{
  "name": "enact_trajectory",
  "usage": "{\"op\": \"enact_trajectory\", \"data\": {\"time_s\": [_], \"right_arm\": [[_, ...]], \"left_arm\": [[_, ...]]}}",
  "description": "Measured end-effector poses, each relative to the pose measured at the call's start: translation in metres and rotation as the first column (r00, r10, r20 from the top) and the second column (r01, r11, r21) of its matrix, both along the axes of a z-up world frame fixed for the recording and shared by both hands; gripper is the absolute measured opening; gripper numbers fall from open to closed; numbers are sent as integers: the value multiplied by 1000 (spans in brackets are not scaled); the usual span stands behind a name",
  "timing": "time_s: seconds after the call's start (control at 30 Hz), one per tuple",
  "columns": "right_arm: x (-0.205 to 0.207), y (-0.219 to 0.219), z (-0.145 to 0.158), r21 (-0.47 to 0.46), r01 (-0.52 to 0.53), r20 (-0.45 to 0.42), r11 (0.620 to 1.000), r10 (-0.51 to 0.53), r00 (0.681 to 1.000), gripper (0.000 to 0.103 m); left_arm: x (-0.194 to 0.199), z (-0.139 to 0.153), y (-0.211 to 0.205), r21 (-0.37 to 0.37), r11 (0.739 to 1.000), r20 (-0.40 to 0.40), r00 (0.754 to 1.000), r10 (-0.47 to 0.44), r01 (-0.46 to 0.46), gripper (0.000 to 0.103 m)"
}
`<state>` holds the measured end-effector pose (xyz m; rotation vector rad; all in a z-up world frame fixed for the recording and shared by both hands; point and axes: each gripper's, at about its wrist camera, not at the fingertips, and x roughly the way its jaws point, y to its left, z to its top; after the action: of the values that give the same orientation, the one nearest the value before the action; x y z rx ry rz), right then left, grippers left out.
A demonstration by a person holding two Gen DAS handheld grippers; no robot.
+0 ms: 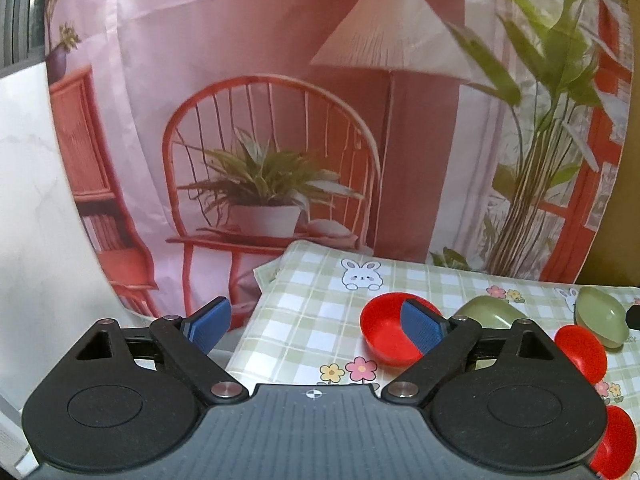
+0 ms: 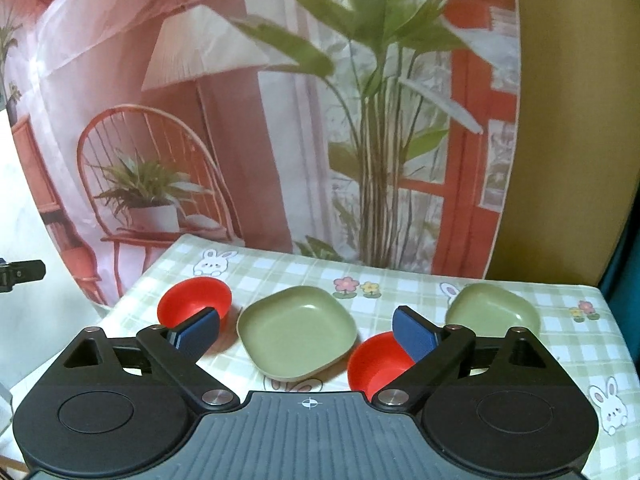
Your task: Organize plates and bowls
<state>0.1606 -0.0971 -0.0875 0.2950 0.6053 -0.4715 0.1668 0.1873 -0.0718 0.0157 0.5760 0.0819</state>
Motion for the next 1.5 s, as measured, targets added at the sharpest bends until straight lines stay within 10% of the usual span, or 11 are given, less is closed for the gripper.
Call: {"op": "enact_trajectory", "data": {"time_s": [0.33,0.53,0.77,1.07,1.27,1.5], "right_arm": [[65,-3,-27,52,-79,-15,996,80,997,81],[132,7,-57,89,-199,-70,976,205,976,61],[198,11,-91,61,-246,-164,967,253,953,50],[235,9,-131,38,-281,-248,959,282,927,35],[238,10,-144,55,-297,-267,953,301,916,24],[229,5,-138,89,-290,-226,953,303,926,11]], "left_arm": [[45,-40,12,-62,998,-38,999,-23,20,79],[92,-88,4,-43,998,-117,992,-44,39,54],[121,-116,7,-110,991,-128,987,-94,80,54],[135,-158,29,-371,928,-151,984,-92,29,54],[141,-170,20,-391,920,-168,980,-109,35,53],[135,-167,9,-384,922,-159,980,-116,47,10]]}}
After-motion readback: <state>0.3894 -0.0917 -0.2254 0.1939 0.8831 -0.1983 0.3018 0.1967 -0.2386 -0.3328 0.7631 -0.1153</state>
